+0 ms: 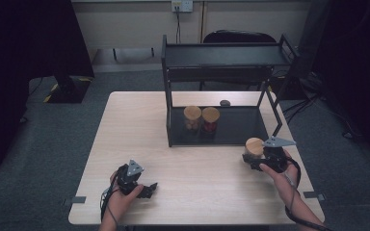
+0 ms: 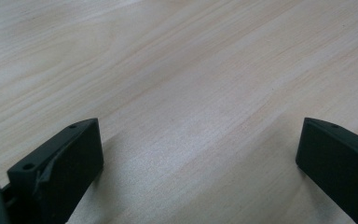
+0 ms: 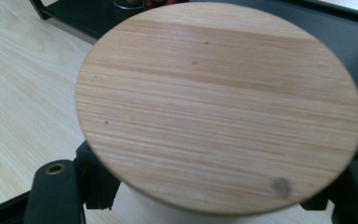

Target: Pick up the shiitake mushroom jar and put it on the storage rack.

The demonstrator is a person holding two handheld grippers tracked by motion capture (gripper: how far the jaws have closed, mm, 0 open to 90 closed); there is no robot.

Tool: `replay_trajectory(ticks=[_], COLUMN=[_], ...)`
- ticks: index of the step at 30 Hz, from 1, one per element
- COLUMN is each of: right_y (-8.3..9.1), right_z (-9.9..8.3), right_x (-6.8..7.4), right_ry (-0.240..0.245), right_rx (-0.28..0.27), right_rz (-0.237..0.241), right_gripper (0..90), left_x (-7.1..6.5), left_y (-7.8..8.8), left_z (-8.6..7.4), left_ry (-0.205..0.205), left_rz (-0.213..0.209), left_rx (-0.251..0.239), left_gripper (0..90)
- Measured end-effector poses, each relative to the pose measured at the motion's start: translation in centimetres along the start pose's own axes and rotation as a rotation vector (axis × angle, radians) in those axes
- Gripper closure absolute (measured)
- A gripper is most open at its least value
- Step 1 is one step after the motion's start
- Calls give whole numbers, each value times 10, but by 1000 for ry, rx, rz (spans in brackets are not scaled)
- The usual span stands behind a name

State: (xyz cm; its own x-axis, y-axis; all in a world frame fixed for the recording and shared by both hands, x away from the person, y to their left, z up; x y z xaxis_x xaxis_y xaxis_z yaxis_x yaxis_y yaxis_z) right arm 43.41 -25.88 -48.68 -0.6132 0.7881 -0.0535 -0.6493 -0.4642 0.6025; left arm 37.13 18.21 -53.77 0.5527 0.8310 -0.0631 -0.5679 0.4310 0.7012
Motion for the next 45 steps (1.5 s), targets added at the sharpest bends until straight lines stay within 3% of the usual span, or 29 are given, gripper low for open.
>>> replay_trajectory(ticks=[19,45], right_y=[-22,-46], right_z=[21,52], right_x=[1,-5], right_ry=[8,22], right_rx=[11,4], right_rz=[23,15], right_gripper=[255,255], left_x=[0,1], left_y=[0,0], left_z=[0,0], left_ry=[-3,-6], left_rz=[-3,-6], left_rx=[1,1], left_gripper=[2,2])
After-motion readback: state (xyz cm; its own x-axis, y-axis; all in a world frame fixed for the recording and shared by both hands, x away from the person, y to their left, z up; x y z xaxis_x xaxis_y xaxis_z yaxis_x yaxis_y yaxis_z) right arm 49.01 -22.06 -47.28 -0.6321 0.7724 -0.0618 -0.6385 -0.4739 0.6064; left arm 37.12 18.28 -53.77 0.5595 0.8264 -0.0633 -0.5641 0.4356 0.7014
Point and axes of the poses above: each handheld gripper's, and its own axes: y roughly backward along the jaws, z roughly out of its top, x roughly to its left, the point moved 4 cm from there along -y, roughly forward along the jaws, and after that the axes turned 5 degrees about y, right-handed, at the moved point
